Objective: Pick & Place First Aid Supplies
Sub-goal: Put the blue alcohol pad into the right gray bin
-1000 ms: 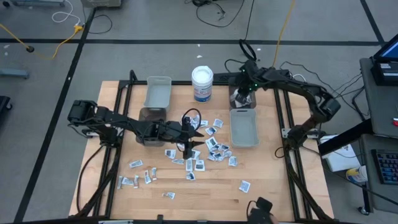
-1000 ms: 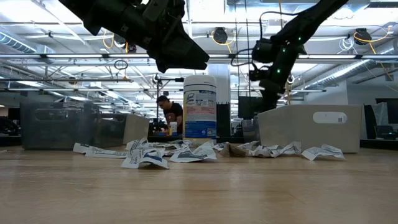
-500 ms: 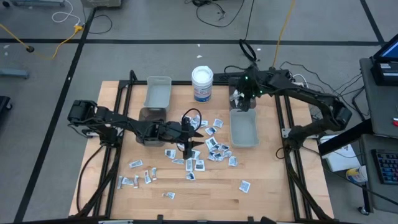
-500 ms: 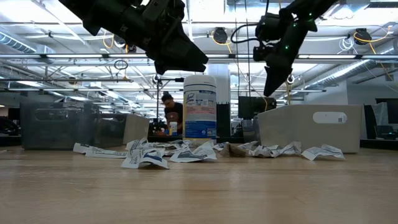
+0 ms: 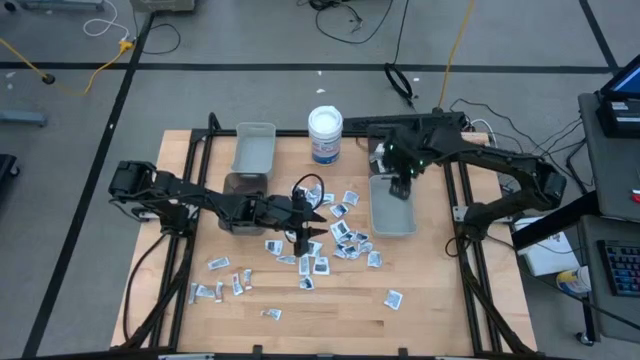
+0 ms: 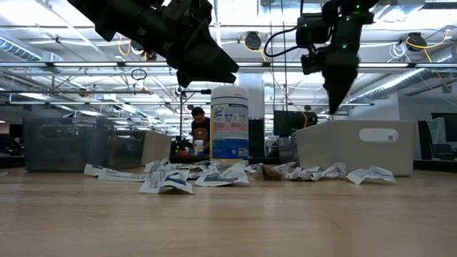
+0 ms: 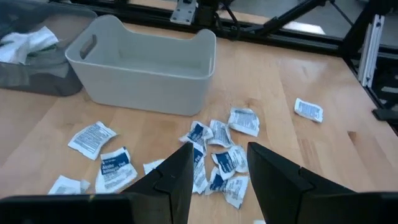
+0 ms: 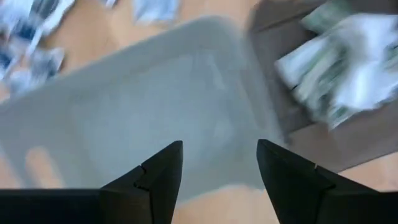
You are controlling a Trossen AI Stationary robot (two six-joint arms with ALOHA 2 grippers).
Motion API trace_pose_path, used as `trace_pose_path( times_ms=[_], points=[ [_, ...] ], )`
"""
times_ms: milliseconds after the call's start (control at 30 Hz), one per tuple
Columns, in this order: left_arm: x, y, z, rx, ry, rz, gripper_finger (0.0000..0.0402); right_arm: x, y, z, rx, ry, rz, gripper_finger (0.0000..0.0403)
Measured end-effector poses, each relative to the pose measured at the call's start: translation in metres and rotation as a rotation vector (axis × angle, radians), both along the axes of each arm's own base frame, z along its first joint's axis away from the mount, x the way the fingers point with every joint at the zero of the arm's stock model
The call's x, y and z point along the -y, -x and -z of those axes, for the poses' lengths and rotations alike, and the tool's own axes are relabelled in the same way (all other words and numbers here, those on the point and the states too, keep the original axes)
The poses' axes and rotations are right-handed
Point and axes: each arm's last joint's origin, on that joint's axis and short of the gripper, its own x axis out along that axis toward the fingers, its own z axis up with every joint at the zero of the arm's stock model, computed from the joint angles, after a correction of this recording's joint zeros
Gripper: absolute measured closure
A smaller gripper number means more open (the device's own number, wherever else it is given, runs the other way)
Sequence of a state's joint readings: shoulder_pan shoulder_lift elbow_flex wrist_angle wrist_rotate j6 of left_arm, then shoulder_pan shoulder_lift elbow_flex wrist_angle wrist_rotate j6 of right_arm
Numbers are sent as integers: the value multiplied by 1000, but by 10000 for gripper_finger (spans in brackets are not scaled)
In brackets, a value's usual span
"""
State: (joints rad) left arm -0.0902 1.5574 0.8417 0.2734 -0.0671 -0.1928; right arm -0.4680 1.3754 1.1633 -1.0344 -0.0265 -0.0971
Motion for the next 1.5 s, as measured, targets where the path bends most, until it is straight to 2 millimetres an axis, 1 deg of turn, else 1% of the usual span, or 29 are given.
trace_pose_path(
  times_ms=[100,267,400,600,767,967,1300,1500],
  points=[
    [1,1,2,-23,14,21,247,-24,-9,0,-12,-15,-62,206],
    [3,2,5,-63,103,56,247,-63,-17,-3,2,-44,-95,211],
    [6,4,7,-99,201,107,247,-96,-19,-6,16,-71,-122,211],
    [18,7,8,-157,345,224,247,-147,-17,-7,38,-113,-180,211],
    [30,10,9,-204,427,267,247,-181,-15,-9,83,-155,-206,211],
    [45,14,10,-247,492,277,247,-210,-10,-11,124,-207,-221,211],
    [63,19,9,-289,579,275,247,-245,6,-12,134,-269,-258,211],
    [68,20,9,-298,592,282,247,-262,11,-9,161,-217,-274,211]
  ],
)
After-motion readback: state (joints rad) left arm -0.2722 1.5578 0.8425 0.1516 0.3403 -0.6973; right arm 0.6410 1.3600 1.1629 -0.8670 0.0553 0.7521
